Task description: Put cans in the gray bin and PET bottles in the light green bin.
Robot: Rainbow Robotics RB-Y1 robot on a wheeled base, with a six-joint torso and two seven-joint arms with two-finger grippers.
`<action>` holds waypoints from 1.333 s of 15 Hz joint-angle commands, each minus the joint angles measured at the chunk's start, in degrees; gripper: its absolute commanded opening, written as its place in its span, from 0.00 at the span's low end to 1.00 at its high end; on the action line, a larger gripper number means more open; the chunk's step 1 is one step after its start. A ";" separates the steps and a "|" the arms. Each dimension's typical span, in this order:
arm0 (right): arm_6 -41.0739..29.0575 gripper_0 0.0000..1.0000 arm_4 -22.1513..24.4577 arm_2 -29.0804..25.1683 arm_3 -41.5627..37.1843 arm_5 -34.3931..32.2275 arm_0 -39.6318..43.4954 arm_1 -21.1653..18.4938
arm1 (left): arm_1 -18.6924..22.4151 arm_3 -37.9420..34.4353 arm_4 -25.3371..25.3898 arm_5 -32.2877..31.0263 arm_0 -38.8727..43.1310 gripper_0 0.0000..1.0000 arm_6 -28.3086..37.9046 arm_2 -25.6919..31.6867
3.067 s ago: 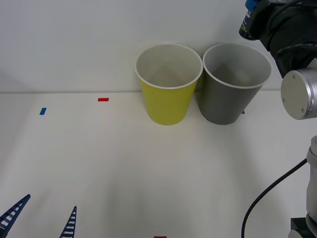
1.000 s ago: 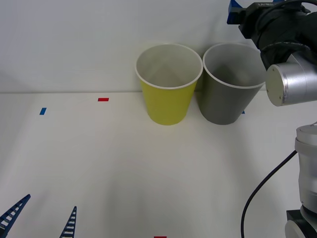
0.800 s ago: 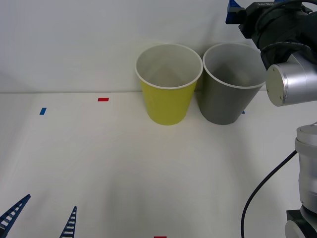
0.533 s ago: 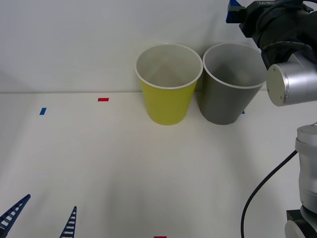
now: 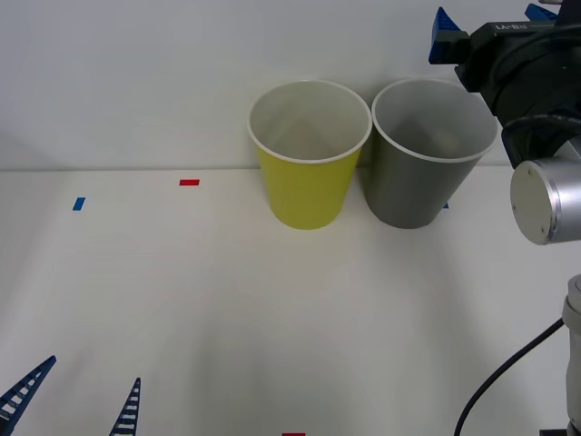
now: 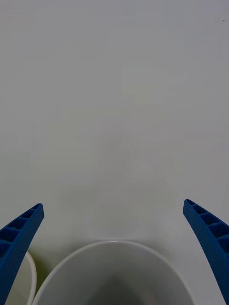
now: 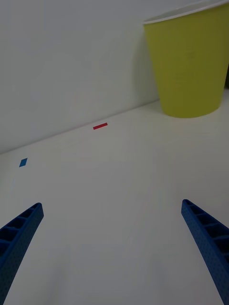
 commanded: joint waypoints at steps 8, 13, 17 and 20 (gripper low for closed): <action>0.22 1.00 -4.94 3.32 -19.38 -5.70 25.27 -2.01 | 0.00 0.00 0.00 0.00 0.00 1.00 0.00 0.00; -0.04 1.00 -3.79 6.13 -17.83 -25.30 37.23 -4.12 | 0.00 0.00 0.00 0.00 0.00 1.00 0.00 0.00; 0.31 1.00 -2.83 7.72 -6.40 -50.09 44.43 -4.30 | 0.00 0.00 0.00 0.00 0.00 1.00 0.00 0.00; 0.75 1.00 -2.12 7.72 1.77 -63.27 47.42 -4.47 | 0.00 0.00 0.00 0.00 0.00 1.00 0.00 0.00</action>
